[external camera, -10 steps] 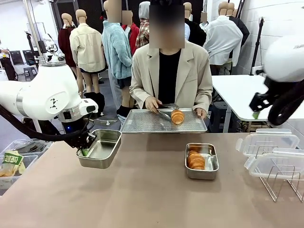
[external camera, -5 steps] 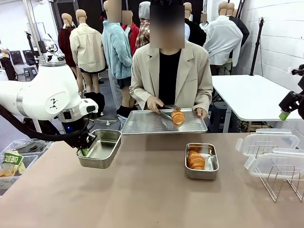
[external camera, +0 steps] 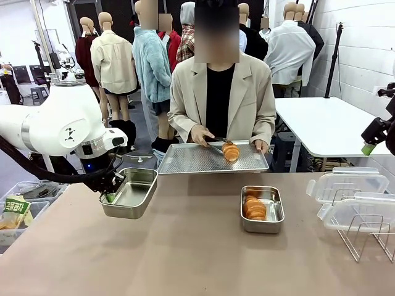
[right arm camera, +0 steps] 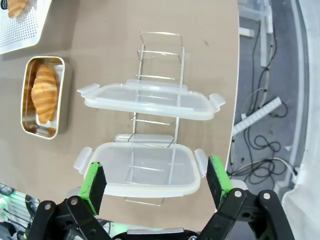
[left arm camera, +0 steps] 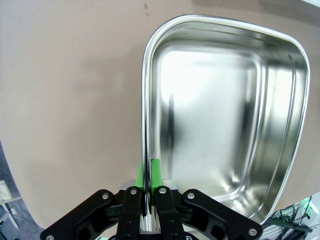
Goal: Place the bread in airtight containers.
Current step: Once an object is inside an Airtight Container , place the container in the center of the table.
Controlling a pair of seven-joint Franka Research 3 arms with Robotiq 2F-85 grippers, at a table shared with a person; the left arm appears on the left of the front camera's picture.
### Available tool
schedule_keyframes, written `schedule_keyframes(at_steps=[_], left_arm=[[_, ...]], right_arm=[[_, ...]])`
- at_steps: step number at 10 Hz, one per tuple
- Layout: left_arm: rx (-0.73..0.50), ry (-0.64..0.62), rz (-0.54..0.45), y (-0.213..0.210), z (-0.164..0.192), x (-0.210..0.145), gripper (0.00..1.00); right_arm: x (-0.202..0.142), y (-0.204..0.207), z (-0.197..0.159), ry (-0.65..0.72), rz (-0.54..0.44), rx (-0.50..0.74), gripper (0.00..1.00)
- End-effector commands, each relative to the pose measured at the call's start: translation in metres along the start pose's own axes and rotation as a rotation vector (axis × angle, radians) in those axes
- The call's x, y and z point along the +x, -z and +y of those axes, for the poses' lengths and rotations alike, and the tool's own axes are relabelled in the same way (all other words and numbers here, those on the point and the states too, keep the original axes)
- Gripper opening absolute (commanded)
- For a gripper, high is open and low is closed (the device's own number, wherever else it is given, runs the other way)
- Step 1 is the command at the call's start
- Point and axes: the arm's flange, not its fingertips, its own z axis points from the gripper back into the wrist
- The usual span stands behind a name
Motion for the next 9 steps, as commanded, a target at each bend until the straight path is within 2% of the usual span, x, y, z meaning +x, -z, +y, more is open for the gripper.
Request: schedule_keyframes(at_steps=[1,9], left_arm=[[-0.002,0.0,-0.013,-0.0036,0.0019,0.0011,0.0],[-0.002,0.0,-0.013,-0.0036,0.0019,0.0011,0.0]], right_arm=[[-0.0006,-0.0003,-0.0002,-0.006,-0.001,-0.007,1.0],[-0.0006,-0.0003,-0.0002,-0.006,-0.001,-0.007,1.0]])
